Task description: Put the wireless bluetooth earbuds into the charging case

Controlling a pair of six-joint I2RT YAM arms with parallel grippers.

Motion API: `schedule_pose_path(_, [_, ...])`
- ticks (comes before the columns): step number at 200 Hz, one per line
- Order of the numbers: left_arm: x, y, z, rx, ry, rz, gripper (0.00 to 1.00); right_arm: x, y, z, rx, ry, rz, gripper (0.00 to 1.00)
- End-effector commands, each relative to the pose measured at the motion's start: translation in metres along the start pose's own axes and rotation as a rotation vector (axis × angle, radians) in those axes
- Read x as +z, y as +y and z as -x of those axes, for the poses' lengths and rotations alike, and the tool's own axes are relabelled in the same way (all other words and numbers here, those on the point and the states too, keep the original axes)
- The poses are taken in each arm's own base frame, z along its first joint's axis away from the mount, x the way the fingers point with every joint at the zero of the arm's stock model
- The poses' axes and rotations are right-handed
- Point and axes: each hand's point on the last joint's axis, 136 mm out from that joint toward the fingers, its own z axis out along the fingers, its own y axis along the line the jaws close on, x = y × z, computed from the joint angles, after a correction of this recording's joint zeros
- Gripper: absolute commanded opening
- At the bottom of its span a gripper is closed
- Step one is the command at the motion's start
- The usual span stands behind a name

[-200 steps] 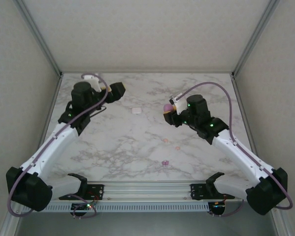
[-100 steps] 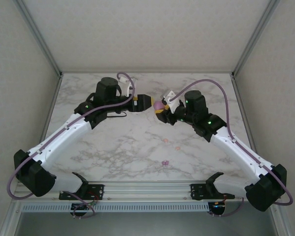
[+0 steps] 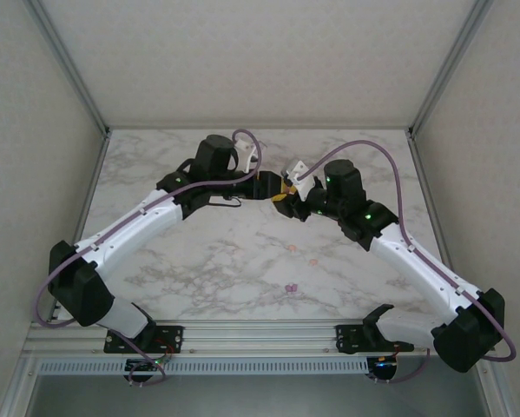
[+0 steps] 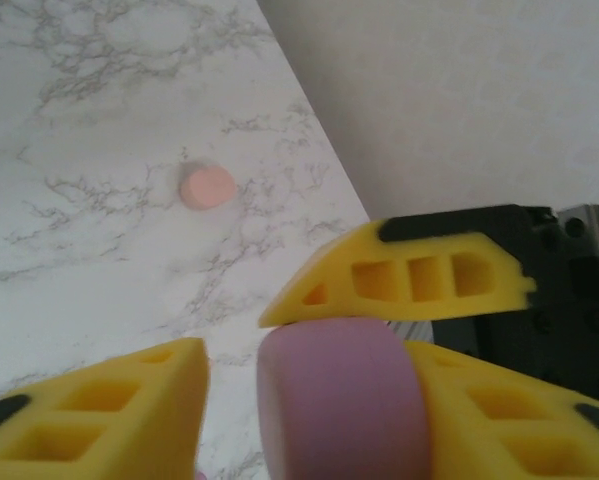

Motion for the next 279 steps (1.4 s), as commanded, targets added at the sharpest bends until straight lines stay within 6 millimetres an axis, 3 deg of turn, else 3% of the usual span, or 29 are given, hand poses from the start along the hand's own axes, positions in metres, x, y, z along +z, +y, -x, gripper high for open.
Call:
schedule_pose_path(1, [-0.003, -0.008, 0.003, -0.003, 0.005, -0.009, 0.39, -0.001, -0.003, 0.014, -0.036, -0.047, -0.022, 0.32])
schedule_pose_path(22, [-0.006, -0.003, 0.007, -0.022, -0.033, 0.021, 0.18, -0.003, -0.002, 0.015, -0.033, -0.05, -0.02, 0.37])
schedule_pose_path(36, [-0.011, -0.002, 0.015, -0.047, -0.087, 0.033, 0.08, -0.006, -0.006, 0.018, -0.03, -0.067, -0.051, 0.46])
schedule_pose_path(76, [-0.033, -0.004, 0.038, -0.154, -0.234, -0.044, 0.02, -0.034, -0.021, 0.038, -0.043, -0.271, -0.212, 0.63])
schedule_pose_path(89, [-0.04, -0.003, 0.042, -0.196, -0.256, -0.074, 0.02, -0.036, -0.026, 0.033, -0.105, -0.272, -0.259, 0.69])
schedule_pose_path(107, [-0.047, -0.006, 0.046, -0.24, -0.283, -0.126, 0.02, -0.027, -0.033, 0.014, -0.119, -0.131, -0.229, 0.67])
schedule_pose_path(117, [-0.05, -0.008, 0.048, -0.257, -0.296, -0.143, 0.01, -0.024, -0.025, 0.012, -0.129, -0.12, -0.146, 0.64])
schedule_pose_path(143, [-0.053, -0.01, 0.048, -0.282, -0.303, -0.167, 0.01, -0.029, -0.002, 0.032, -0.199, -0.306, -0.033, 0.66])
schedule_pose_path(183, [-0.058, -0.018, 0.051, -0.3, -0.318, -0.208, 0.01, -0.025, 0.008, 0.049, -0.28, -0.367, 0.044, 0.66])
schedule_pose_path(227, [-0.056, -0.026, 0.049, -0.293, -0.285, -0.245, 0.01, -0.017, -0.014, 0.067, -0.261, -0.416, -0.039, 0.64])
schedule_pose_path(279, [-0.056, -0.026, 0.047, -0.28, -0.279, -0.238, 0.01, -0.017, 0.006, 0.078, -0.26, -0.431, 0.106, 0.54])
